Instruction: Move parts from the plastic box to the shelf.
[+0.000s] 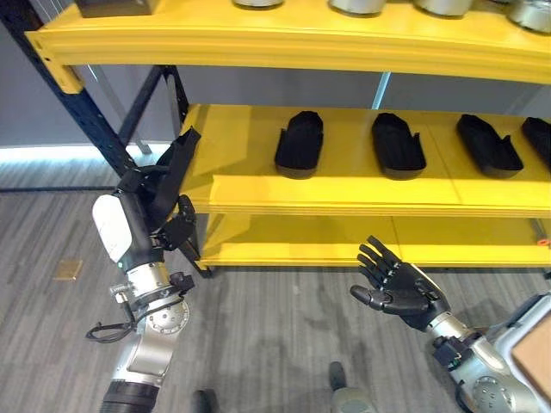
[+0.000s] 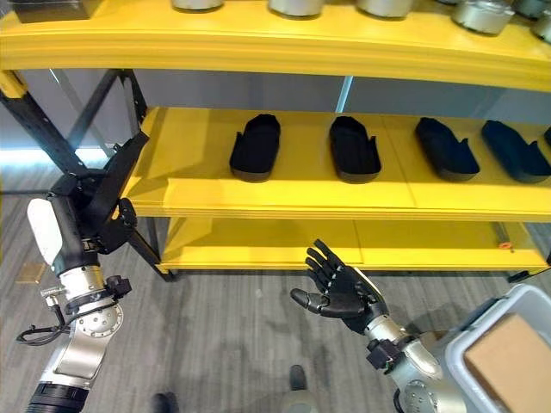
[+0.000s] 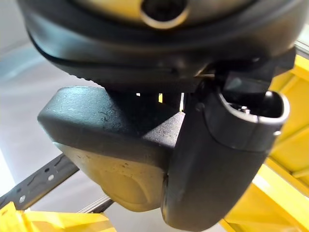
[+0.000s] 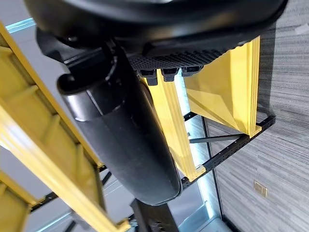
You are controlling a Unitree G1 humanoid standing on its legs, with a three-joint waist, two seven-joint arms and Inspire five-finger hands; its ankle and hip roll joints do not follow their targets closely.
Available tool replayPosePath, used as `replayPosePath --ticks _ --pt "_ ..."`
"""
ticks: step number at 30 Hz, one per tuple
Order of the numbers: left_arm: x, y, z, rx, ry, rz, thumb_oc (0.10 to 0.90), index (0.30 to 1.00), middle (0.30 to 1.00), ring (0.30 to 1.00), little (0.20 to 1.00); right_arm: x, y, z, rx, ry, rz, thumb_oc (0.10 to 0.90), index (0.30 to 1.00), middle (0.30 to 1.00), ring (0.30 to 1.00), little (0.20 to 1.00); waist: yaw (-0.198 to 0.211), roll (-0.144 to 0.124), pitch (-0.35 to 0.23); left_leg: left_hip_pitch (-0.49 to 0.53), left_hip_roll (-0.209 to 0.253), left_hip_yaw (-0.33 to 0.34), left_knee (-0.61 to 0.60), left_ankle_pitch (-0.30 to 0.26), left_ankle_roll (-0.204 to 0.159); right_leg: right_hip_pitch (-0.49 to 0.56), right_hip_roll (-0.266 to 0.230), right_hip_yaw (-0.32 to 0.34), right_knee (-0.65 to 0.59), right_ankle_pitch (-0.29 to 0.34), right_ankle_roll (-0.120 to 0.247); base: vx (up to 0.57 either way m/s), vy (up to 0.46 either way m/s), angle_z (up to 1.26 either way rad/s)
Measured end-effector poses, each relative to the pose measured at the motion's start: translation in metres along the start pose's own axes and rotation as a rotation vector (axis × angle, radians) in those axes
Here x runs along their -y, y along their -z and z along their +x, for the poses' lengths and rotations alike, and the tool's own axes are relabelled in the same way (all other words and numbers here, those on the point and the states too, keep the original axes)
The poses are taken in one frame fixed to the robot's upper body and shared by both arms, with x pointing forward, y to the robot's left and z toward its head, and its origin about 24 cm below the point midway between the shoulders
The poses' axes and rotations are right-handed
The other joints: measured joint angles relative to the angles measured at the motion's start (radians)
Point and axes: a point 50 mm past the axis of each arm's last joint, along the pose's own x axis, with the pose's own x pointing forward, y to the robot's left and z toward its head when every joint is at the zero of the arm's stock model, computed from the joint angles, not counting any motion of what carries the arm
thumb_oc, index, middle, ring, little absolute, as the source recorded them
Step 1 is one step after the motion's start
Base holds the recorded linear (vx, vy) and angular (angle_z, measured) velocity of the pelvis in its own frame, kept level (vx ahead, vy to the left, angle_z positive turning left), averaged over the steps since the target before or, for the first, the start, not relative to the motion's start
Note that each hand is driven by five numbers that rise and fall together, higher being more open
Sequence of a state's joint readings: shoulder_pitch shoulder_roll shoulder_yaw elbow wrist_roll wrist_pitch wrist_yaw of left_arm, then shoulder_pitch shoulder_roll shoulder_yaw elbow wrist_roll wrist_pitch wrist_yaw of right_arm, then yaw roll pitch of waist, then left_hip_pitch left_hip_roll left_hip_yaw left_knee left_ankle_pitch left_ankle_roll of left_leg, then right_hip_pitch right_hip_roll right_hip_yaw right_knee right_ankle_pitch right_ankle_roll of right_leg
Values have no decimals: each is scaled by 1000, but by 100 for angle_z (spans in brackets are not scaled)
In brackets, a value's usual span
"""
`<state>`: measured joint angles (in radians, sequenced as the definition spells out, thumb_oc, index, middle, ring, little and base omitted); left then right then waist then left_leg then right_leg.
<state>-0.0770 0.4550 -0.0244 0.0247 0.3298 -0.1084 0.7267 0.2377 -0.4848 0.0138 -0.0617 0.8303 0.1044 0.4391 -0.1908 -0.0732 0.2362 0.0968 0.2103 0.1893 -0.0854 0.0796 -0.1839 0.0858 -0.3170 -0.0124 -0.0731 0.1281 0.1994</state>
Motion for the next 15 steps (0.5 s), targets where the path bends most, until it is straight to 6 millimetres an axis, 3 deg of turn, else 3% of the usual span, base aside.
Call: replayPosePath --ticks 1,2,3,5,6,7,8,9,10,11,12,13,14,15 --pt "9 -1 2 2 46 -6 400 300 300 300 300 -11 22 -5 -47 -15 70 900 1000 1000 1000 1000 -8 -20 -1 21 -69 -1 0 -33 51 -6 -58 6 49 102 -44 317 542 9" --pt "13 -5 2 16 69 -17 400 300 300 300 300 -16 29 -4 -52 -22 100 900 1000 1000 1000 1000 -4 -21 -1 34 -92 -3 0 -45 81 -14 -75 11 80 155 -53 220 413 32" --pt "17 -13 2 42 105 -37 400 300 300 300 300 -20 32 -3 -42 -11 124 900 1000 1000 1000 1000 9 -28 -5 46 -114 -3 0 -51 108 -21 -93 -1 105 201 -48 106 225 7" --pt "22 -31 4 123 158 -67 400 300 300 300 300 -30 35 7 -26 -20 155 900 1000 1000 1000 1000 49 -36 -26 46 -130 30 5 -52 129 -111 -116 -101 183 246 -36 46 65 -30" --pt "20 -35 6 162 159 -69 400 300 300 300 300 -35 34 14 -24 -53 153 900 1000 1000 1000 1000 61 -28 -24 42 -124 40 5 -50 129 -142 -107 -156 208 185 -2 81 1 -47" --pt "16 -39 7 188 162 -62 400 300 300 300 300 -41 32 23 -23 -91 148 900 1000 1000 1000 1000 61 -27 -23 43 -110 67 5 -52 133 -152 -64 -224 207 93 -12 96 -73 -51" --pt "13 -39 7 198 160 -56 400 300 300 300 300 -46 30 31 -26 -125 144 900 1000 1000 1000 1000 65 -25 -22 48 -98 85 5 -52 133 -163 -17 -285 202 45 -12 88 -89 -47" --pt "12 -40 9 201 154 -51 400 300 300 300 300 -48 26 35 -15 -149 138 900 1000 1000 1000 1000 59 -24 -22 48 -90 82 5 -53 133 -165 48 -278 153 22 -8 65 -102 -26" --pt "16 -44 10 205 146 -66 400 300 300 300 300 -48 20 36 6 -152 125 900 1000 1000 1000 1000 37 -17 -20 41 -86 30 5 -66 145 -153 125 -166 63 19 -16 28 -101 41" --pt "20 -48 12 213 144 -71 400 300 300 300 300 -45 19 35 14 -135 123 900 1000 1000 1000 1000 2 -19 -22 28 -93 -14 5 -67 143 -124 167 -78 -19 21 -17 13 -123 83" --pt "22 -51 13 219 144 -72 400 300 300 300 300 -42 17 34 14 -120 118 900 1000 1000 1000 1000 -6 -21 -22 25 -101 -33 5 -66 142 -116 182 -57 -24 31 -26 15 -116 82" --pt "22 -49 12 213 149 -67 400 300 300 300 300 -38 18 33 6 -105 111 900 1000 1000 1000 1000 6 -48 -41 48 -137 -17 5 -74 133 -102 177 -74 -16 72 -72 35 -115 21" --pt "21 -47 11 203 143 -63 400 300 300 300 300 -38 17 35 4 -107 106 900 1000 1000 1000 1000 20 -38 -41 51 -137 -1 5 -79 127 -103 179 -72 -15 56 -97 47 -100 -9" --pt "21 -46 10 197 145 -64 400 300 300 300 300 -37 15 35 7 -107 97 900 1000 1000 1000 1000 17 -18 -40 46 -130 0 5 -79 126 -109 188 -74 -15 55 -100 41 -80 -19"
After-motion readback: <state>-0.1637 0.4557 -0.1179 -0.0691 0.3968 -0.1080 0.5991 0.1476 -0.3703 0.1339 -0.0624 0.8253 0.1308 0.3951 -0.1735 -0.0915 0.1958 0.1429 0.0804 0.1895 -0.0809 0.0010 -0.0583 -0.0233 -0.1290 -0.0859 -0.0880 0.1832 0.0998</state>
